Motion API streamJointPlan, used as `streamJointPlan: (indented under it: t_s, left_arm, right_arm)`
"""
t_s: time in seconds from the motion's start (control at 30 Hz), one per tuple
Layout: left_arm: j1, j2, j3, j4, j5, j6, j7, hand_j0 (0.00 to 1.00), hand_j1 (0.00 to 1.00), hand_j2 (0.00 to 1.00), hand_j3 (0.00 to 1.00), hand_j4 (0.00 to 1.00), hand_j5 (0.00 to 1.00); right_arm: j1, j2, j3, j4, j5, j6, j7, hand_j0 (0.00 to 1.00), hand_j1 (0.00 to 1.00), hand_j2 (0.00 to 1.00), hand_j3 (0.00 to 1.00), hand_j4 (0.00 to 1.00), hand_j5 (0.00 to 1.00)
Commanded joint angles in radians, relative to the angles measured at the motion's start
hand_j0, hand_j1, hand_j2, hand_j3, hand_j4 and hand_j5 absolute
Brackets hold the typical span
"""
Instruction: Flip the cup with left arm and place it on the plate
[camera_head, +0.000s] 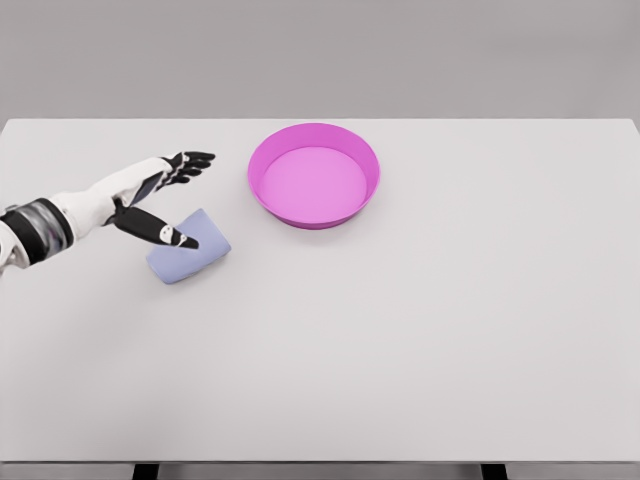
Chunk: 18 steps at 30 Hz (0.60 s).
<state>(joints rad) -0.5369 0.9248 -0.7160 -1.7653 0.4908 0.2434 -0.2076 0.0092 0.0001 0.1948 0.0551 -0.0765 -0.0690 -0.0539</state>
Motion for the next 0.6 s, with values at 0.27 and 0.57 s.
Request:
streamJointPlan:
  t_s: [0.27, 0.57]
  left_arm:
    - [0.054, -0.037, 0.047, 0.000, -0.133, -0.055, 0.004, 1.00, 1.00, 1.00, 1.00, 1.00, 1.00]
    - [0.091, -0.063, 0.050, 0.000, -0.169, 0.033, 0.004, 1.00, 1.00, 1.00, 1.00, 1.00, 1.00]
  right_arm:
    - [0.000, 0.000, 0.000, 0.000, 0.000, 0.000, 0.000, 1.00, 1.00, 1.00, 1.00, 1.00, 1.00]
    - [0.000, 0.000, 0.000, 0.000, 0.000, 0.000, 0.000, 1.00, 1.00, 1.00, 1.00, 1.00, 1.00]
